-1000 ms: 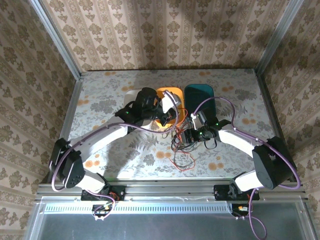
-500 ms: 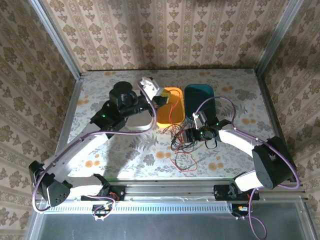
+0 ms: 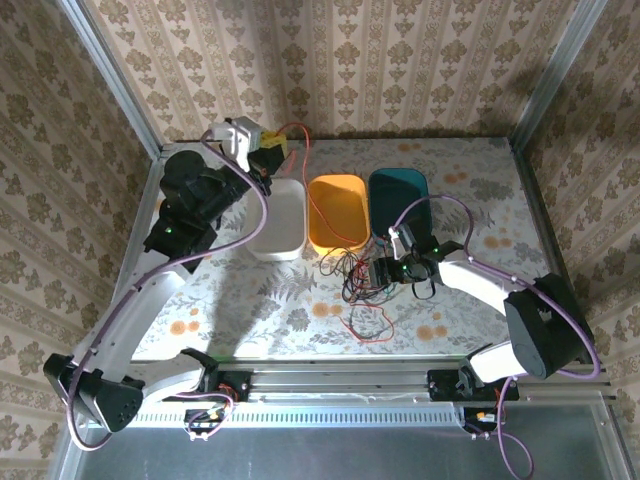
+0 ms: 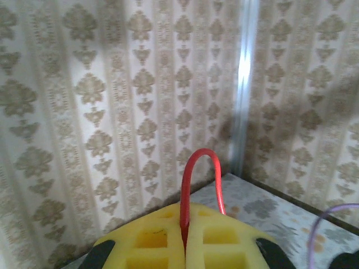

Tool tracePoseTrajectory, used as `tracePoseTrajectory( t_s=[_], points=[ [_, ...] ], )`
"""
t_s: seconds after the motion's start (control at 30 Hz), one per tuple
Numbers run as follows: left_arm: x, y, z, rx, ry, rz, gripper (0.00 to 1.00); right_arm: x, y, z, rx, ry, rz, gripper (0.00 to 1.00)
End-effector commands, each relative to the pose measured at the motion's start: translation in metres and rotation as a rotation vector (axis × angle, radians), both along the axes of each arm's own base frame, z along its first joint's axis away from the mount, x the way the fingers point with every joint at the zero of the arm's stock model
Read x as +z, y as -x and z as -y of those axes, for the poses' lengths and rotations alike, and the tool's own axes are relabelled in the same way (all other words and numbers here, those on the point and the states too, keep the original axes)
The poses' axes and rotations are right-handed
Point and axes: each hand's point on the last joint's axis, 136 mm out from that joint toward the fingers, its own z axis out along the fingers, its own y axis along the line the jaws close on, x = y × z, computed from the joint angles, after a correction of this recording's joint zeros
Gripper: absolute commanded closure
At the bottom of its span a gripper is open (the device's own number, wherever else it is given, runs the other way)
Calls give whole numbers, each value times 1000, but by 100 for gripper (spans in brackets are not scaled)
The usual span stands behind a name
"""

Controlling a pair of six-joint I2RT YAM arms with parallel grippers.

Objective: Untangle the cables

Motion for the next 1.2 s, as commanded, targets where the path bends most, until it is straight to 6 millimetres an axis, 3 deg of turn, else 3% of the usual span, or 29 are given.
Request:
tracePoseTrajectory(
  t_s=[0.0,0.1,0.27,0.43,0.8,1.1,1.17],
  points=[
    [-2,-27,-24,171,-7,-18,100,17,-7,11,-57,13,81,19],
    [-28,-47,-32,228,-29,-91,100,32,-11,18,-95,20,152,19],
    [-75,-82,-65,346,-4,-200,100,54,-14,33,-163,32,259,16],
    [-127,-108,-79,371,11,-318,100,63,-14,44,-192,71,304,17],
    [-213,-133,-59,289,25,-525,100,69,-19,46,-185,95,319,17],
    [-299,-156,-56,420,-20,-711,100,69,-18,42,-166,82,311,17],
    [-316,-163,-46,399,-7,-750,100,69,-17,42,-164,83,311,17]
  ],
)
